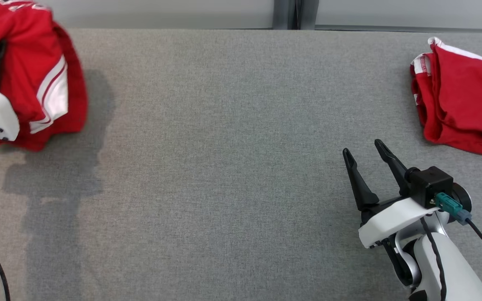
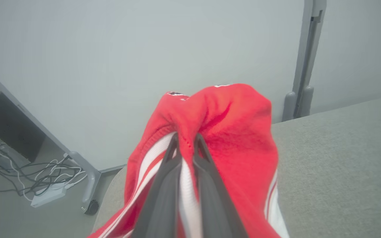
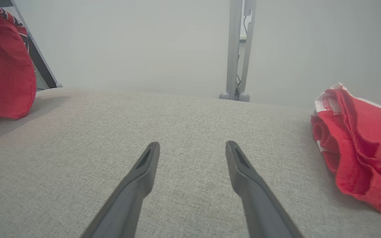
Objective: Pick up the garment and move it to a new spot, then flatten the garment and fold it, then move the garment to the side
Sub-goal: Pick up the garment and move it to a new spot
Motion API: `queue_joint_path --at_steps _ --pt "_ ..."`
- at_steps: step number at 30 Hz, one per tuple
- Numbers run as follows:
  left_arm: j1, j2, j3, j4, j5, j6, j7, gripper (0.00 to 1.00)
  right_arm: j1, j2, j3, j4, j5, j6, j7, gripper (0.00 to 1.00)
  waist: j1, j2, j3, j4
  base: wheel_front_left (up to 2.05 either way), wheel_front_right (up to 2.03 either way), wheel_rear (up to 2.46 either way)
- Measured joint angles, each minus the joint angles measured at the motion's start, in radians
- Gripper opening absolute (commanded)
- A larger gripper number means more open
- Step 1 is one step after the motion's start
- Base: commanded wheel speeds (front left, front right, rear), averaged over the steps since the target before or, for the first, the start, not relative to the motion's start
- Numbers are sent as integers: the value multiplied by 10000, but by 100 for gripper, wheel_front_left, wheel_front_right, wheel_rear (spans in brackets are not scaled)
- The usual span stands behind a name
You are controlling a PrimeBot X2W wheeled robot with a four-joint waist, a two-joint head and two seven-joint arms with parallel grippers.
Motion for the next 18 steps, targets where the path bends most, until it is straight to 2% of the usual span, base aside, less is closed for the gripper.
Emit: queue_joint_path --at_steps 10,18 --pt "-213 -79 -1162 -1969 376 0 -238 0 14 119 50 535 270 0 -372 100 0 0 -507 -379 0 0 0" --pt "-110 -389 -1590 -3404 466 79 33 0 18 194 50 878 449 0 -610 100 0 0 -828 -935 0 0 0"
